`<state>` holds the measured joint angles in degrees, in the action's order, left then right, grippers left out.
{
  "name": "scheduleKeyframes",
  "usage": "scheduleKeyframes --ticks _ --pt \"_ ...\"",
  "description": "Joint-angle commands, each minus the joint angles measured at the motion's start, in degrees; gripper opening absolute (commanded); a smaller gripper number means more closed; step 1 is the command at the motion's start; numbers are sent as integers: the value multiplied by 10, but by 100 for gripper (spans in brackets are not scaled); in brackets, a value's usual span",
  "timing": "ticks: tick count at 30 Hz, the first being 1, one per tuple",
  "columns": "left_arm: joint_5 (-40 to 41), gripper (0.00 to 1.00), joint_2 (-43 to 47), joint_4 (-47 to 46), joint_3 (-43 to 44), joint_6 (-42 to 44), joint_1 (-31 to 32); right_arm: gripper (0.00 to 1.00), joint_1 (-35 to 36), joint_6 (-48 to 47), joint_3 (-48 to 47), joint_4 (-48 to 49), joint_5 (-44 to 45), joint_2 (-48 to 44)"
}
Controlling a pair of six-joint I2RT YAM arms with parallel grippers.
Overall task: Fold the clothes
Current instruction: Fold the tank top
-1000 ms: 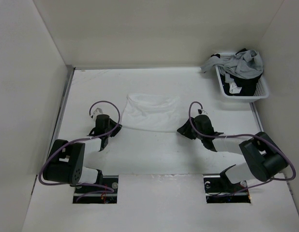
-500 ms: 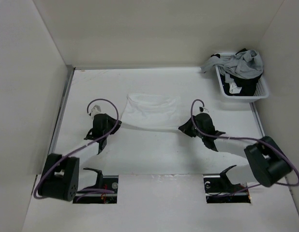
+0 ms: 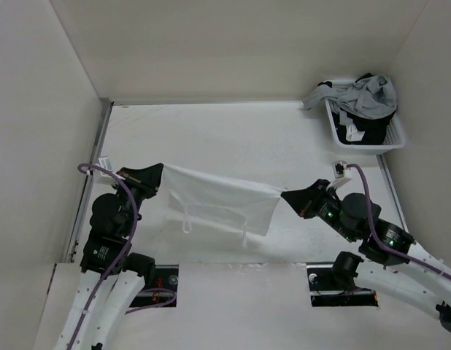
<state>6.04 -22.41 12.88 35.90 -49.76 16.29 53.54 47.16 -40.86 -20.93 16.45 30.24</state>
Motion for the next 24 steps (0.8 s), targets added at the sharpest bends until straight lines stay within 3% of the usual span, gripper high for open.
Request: scheduleKeyframes --ticks 1,5,7,13,19,24 --pt "15 0 -11 79 21 20 4 3 28 -16 -26 -100 79 14" --pt "8 0 -84 24 -7 23 -3 3 -45 -53 -14 -42 27 80" --pt "5 0 -139 -24 -27 19 -10 3 -116 -72 4 22 -44 129" --pt "-2 0 -363 -187 -7 8 -42 3 -279 -94 4 178 -185 325" --pt "-7 0 -531 -267 78 -12 -39 3 -346 -105 -77 215 -213 471" --pt "-4 0 -528 -270 61 -6 -21 3 -348 -102 -65 222 -218 470"
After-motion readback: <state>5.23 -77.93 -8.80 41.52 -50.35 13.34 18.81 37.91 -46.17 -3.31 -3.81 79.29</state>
